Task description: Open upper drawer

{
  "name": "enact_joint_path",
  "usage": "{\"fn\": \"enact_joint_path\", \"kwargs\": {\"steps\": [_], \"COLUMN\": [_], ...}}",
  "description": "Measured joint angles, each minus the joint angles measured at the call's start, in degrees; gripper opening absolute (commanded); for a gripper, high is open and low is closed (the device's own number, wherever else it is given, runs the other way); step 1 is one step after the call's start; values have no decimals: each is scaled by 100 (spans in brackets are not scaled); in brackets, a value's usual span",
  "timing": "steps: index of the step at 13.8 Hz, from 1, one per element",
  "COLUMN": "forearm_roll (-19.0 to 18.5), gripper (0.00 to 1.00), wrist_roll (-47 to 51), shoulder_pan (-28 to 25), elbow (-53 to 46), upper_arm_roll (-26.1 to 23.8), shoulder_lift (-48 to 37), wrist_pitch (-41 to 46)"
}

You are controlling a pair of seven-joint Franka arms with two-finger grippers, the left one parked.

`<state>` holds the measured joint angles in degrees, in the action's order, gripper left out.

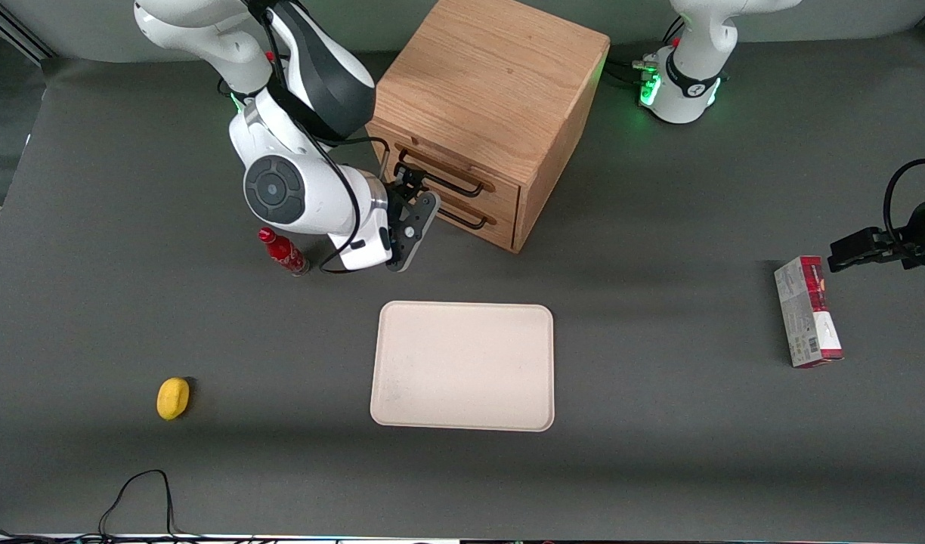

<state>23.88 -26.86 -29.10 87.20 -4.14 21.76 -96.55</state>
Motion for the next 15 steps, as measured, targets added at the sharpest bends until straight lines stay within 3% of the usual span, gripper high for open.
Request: {"fn": "enact_joint_path", "kwargs": {"steps": [7,15], "forearm_roll": [59,60], "gripper": [100,100], "wrist_roll": [37,48], "shoulder_pan": [-445,-555], "elbow": [123,356], "upper_arm_roll": [-7,5], "shoulder_lift": [-15,-35], "wrist_pitch": [13,-20]}}
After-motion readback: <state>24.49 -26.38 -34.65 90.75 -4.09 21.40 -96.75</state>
